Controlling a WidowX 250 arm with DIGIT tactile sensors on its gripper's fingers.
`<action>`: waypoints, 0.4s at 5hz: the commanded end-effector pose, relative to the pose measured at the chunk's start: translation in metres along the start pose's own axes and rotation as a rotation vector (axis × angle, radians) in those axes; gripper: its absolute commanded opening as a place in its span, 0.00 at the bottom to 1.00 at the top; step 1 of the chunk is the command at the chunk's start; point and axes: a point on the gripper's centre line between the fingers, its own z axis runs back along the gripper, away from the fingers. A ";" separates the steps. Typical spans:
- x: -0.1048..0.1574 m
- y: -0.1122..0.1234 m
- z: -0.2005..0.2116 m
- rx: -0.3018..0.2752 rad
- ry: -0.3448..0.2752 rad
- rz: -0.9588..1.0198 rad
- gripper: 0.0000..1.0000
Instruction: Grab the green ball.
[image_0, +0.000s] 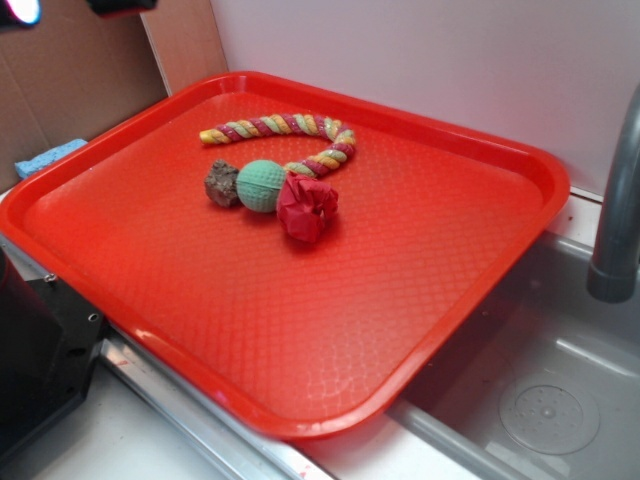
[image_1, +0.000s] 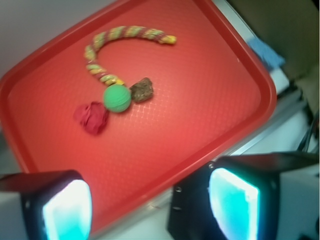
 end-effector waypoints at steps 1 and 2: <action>0.030 -0.017 -0.043 0.016 -0.048 0.391 1.00; 0.042 -0.024 -0.071 0.063 -0.056 0.499 1.00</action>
